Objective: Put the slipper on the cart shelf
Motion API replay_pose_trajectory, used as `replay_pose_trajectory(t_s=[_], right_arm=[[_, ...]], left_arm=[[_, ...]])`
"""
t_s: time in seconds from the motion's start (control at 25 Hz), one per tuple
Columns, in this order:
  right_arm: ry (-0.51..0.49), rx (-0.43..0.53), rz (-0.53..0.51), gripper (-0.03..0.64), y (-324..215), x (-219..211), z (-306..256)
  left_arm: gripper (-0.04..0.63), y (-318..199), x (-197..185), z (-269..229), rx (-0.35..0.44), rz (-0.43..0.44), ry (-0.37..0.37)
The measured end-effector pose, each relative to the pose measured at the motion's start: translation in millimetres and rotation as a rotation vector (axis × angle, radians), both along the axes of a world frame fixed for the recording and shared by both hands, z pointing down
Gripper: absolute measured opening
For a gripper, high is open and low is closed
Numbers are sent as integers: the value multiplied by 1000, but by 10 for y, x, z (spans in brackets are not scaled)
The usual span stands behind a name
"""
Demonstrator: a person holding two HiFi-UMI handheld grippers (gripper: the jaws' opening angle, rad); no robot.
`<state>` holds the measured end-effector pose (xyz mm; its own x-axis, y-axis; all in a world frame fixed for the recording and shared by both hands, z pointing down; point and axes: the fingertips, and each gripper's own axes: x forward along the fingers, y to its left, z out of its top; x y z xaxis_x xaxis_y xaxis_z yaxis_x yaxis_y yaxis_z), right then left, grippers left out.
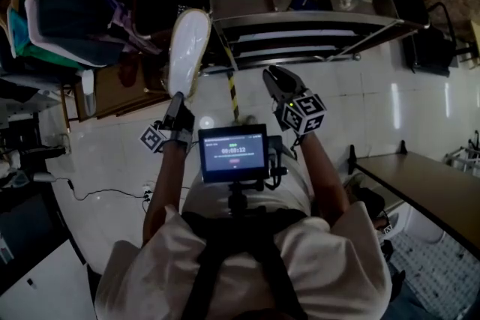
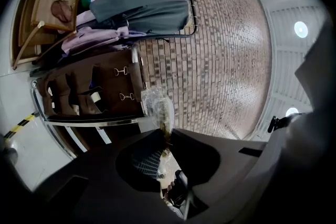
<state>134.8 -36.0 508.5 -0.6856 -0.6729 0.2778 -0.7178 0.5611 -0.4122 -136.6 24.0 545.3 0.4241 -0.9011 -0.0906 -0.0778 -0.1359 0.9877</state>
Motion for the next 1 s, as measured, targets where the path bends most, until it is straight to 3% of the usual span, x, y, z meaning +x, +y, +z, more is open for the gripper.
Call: replay_pose_trajectory(t_s=[0.32, 0.52, 1.0], right_arm=[[22, -9, 57, 94, 61, -84, -32], [39, -11, 90, 94, 89, -174, 17], [20, -19, 107, 94, 226, -79, 126]], left_arm=[[46, -55, 91, 34, -8, 107, 18], [46, -54, 68, 71, -11, 141, 54], [46, 3, 311, 220, -1, 190, 55]])
